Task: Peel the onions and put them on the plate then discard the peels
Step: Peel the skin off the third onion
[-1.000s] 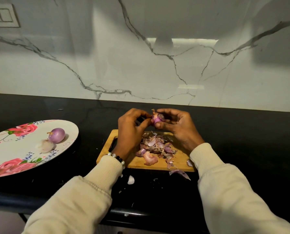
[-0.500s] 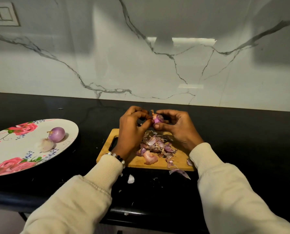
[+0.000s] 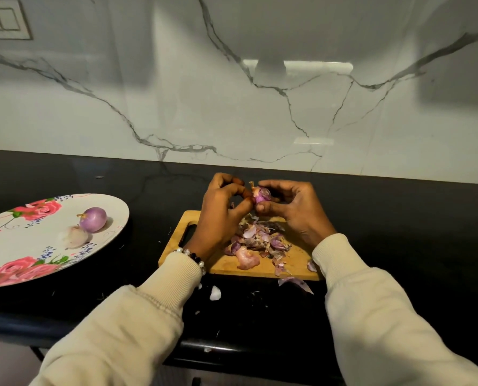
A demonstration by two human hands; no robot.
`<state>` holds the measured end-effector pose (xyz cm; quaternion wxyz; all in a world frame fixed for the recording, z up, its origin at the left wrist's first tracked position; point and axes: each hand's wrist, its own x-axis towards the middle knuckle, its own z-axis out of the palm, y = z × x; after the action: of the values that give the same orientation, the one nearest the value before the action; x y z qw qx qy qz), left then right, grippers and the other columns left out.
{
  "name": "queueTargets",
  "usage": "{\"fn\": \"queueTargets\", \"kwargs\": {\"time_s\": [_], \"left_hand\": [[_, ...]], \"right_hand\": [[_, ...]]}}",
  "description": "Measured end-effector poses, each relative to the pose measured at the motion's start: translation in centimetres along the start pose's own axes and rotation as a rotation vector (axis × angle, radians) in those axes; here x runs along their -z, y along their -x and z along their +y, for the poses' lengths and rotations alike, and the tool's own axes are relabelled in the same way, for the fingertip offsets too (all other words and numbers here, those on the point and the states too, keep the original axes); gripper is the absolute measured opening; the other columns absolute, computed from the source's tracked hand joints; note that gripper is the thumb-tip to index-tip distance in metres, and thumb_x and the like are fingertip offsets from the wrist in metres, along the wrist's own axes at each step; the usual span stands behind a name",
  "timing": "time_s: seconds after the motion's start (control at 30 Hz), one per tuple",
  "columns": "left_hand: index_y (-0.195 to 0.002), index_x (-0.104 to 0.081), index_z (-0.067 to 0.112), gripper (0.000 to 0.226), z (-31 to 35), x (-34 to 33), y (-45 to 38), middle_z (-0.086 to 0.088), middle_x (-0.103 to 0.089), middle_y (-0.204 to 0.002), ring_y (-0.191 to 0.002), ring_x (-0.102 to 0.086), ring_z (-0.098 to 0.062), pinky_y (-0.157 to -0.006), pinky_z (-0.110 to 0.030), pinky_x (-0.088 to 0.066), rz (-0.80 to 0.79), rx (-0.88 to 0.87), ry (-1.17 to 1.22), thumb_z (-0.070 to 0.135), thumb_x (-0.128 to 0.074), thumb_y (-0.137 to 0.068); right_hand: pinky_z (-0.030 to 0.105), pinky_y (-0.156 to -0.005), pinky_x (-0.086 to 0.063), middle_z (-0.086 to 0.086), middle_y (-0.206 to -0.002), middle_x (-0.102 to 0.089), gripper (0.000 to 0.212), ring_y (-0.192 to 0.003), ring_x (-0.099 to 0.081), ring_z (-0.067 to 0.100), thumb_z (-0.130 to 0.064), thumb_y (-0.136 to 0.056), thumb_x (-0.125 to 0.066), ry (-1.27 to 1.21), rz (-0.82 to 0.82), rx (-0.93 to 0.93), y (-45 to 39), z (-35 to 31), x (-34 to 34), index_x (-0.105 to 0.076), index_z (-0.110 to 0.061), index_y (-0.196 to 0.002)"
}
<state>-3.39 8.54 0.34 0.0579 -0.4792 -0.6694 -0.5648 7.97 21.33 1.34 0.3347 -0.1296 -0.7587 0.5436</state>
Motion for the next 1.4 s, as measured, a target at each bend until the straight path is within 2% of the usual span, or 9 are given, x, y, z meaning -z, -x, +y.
{"fn": "queueTargets", "kwargs": {"time_s": [0.13, 0.27, 0.37, 0.47, 0.63, 0.73, 0.87, 1.17, 1.4], "left_hand": [[-0.093, -0.071, 0.012, 0.008, 0.0, -0.2, -0.1, 0.0, -0.054, -0.107, -0.099, -0.055, -0.014, -0.08, -0.035, -0.053, 0.009, 0.035, 0.05, 0.017, -0.066, -0.091], [-0.094, -0.074, 0.012, 0.008, 0.3, -0.1, 0.1, -0.003, -0.071, -0.092, -0.088, -0.067, -0.018, -0.081, -0.042, -0.057, 0.053, 0.219, 0.238, 0.016, -0.068, -0.09], [-0.098, -0.076, 0.01, 0.012, 0.7, 0.0, 0.3, -0.007, -0.075, -0.088, -0.087, -0.072, -0.025, -0.081, -0.051, -0.058, 0.029, 0.317, 0.406, 0.013, -0.07, -0.088], [-0.095, -0.077, 0.008, 0.012, 0.9, 0.2, 0.4, -0.009, -0.076, -0.086, -0.085, -0.073, -0.028, -0.081, -0.052, -0.058, 0.04, 0.336, 0.417, 0.011, -0.073, -0.085], [-0.085, -0.078, 0.008, 0.004, 0.6, 0.1, 0.4, -0.009, -0.075, -0.08, -0.08, -0.073, -0.028, -0.078, -0.05, -0.059, 0.093, 0.386, 0.391, 0.009, -0.077, -0.081], [-0.083, -0.078, 0.012, 0.003, 0.7, 0.0, 0.5, -0.002, -0.075, -0.077, -0.077, -0.073, -0.019, -0.076, -0.044, -0.061, 0.12, 0.362, 0.311, 0.01, -0.078, -0.08], [-0.089, -0.078, 0.011, 0.007, 1.0, 0.0, 0.7, 0.002, -0.075, -0.079, -0.075, -0.071, -0.009, -0.074, -0.036, -0.061, 0.151, 0.228, 0.194, 0.01, -0.076, -0.082], [-0.092, -0.077, 0.011, 0.013, 1.1, 0.0, 0.8, 0.002, -0.075, -0.087, -0.079, -0.071, -0.01, -0.073, -0.034, -0.061, 0.191, 0.16, 0.244, 0.005, -0.076, -0.08], [-0.092, -0.077, 0.009, 0.014, 1.1, 0.0, 0.8, 0.002, -0.075, -0.084, -0.078, -0.071, -0.007, -0.073, -0.027, -0.06, 0.199, 0.167, 0.23, 0.004, -0.077, -0.079]], "right_hand": [[0.043, -0.089, -0.059, 0.003, -0.107, -0.073, 0.054, -0.103, -0.069, 0.017, -0.02, -0.056, -0.086, 0.006, 0.029, 0.04, 0.1, -0.3, 0.0, -0.072, -0.018, -0.108], [0.025, -0.081, -0.057, -0.001, -0.104, -0.069, 0.061, -0.096, -0.067, 0.01, -0.026, -0.051, -0.089, 0.109, 0.07, 0.095, 0.0, -0.5, 0.0, -0.067, -0.017, -0.107], [0.016, -0.078, -0.054, 0.001, -0.11, -0.065, 0.058, -0.099, -0.062, 0.008, -0.016, -0.057, -0.092, 0.22, 0.06, 0.129, 0.0, -0.4, -0.1, -0.062, -0.021, -0.106], [0.014, -0.076, -0.054, 0.005, -0.116, -0.061, 0.055, -0.104, -0.061, 0.011, -0.009, -0.062, -0.09, 0.277, 0.031, 0.165, 0.1, -0.5, -0.4, -0.06, -0.023, -0.106], [0.009, -0.076, -0.051, 0.003, -0.112, -0.063, 0.051, -0.103, -0.061, 0.007, -0.006, -0.065, -0.088, 0.307, 0.007, 0.214, 0.2, -0.5, -0.5, -0.062, -0.018, -0.106], [0.011, -0.079, -0.051, -0.002, -0.108, -0.065, 0.05, -0.1, -0.062, 0.005, -0.005, -0.064, -0.089, 0.295, 0.033, 0.203, 0.1, -0.2, -0.5, -0.063, -0.021, -0.103], [0.019, -0.084, -0.053, -0.007, -0.105, -0.067, 0.05, -0.099, -0.064, 0.007, -0.008, -0.063, -0.09, 0.223, 0.059, 0.155, -0.2, 0.1, -0.5, -0.064, -0.023, -0.103], [0.027, -0.088, -0.056, -0.002, -0.107, -0.07, 0.049, -0.101, -0.067, 0.012, -0.011, -0.063, -0.089, 0.124, 0.056, 0.141, -0.2, 0.1, -0.5, -0.065, -0.024, -0.104], [0.025, -0.087, -0.056, -0.002, -0.107, -0.069, 0.049, -0.101, -0.067, 0.011, -0.009, -0.064, -0.088, 0.1, 0.045, 0.137, -0.1, -0.1, -0.4, -0.065, -0.023, -0.105]]}}
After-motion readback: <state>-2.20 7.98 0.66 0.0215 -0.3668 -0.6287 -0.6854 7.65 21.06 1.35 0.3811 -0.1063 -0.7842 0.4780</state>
